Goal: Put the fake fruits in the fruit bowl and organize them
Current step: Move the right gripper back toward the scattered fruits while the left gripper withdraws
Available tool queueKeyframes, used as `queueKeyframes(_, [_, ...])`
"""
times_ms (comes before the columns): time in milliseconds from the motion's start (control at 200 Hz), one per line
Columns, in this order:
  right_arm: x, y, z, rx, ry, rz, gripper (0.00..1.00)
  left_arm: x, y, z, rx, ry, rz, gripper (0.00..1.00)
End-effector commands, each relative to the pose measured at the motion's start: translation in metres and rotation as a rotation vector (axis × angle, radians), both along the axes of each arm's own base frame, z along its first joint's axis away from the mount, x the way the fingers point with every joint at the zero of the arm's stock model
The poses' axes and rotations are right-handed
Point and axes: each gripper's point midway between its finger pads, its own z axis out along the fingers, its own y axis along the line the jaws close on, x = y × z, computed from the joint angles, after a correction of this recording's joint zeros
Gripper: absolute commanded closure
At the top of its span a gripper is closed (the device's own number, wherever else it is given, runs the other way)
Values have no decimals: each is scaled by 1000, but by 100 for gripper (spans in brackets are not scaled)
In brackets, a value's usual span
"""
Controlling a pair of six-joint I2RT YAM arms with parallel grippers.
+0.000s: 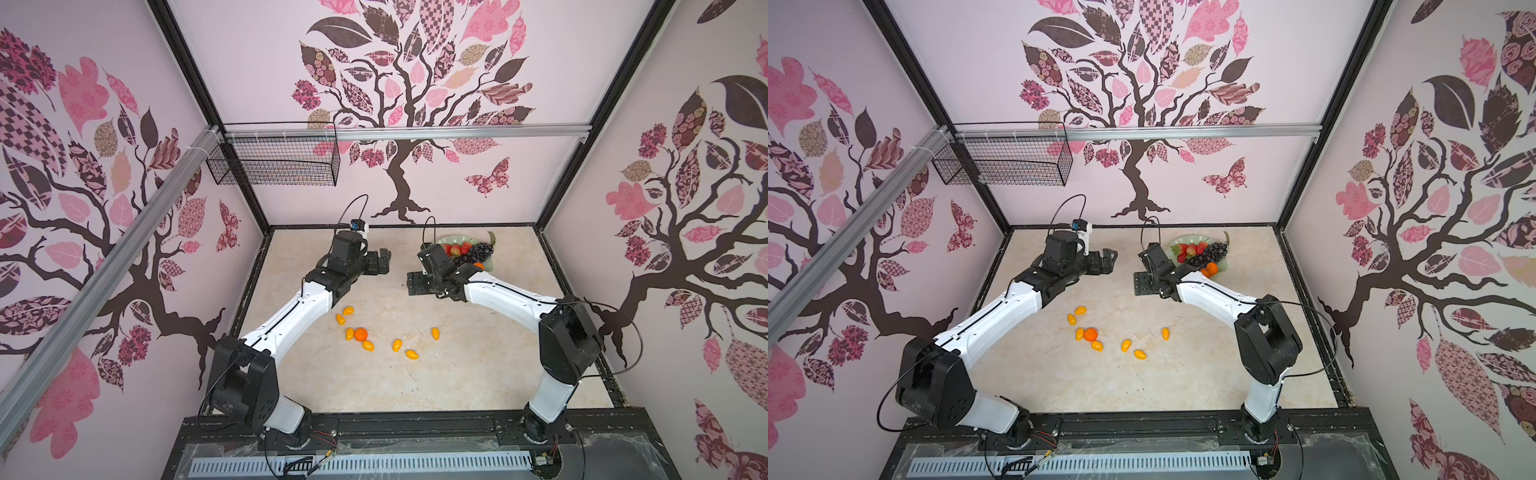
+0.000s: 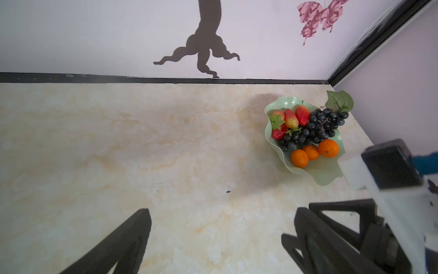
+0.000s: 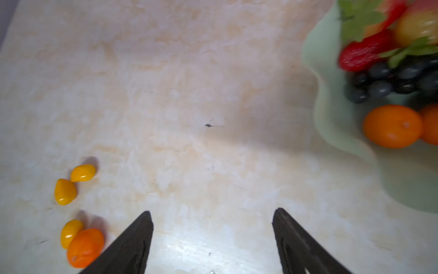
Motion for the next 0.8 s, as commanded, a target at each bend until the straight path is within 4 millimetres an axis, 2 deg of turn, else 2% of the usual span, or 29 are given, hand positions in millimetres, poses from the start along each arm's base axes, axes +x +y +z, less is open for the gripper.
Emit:
queueKeyframes(0, [-16,34,26,190,-7,111,19,4,21,19,-65,29,47,1])
queueKeyframes(245, [-62,101,-6,119,92,323,24,16,74,10,-196,107,206,1])
queueKeyframes(440, [-101,144,-34,65,164,499,26,23,109,-2,-283,156,311,1])
queueKeyframes(580, [-117,161,-56,-36,195,577,27,27,124,-14,-350,196,357,1])
queueKeyframes(795, [-114,167,-74,-83,206,581,29,32,136,-26,-443,239,386,1])
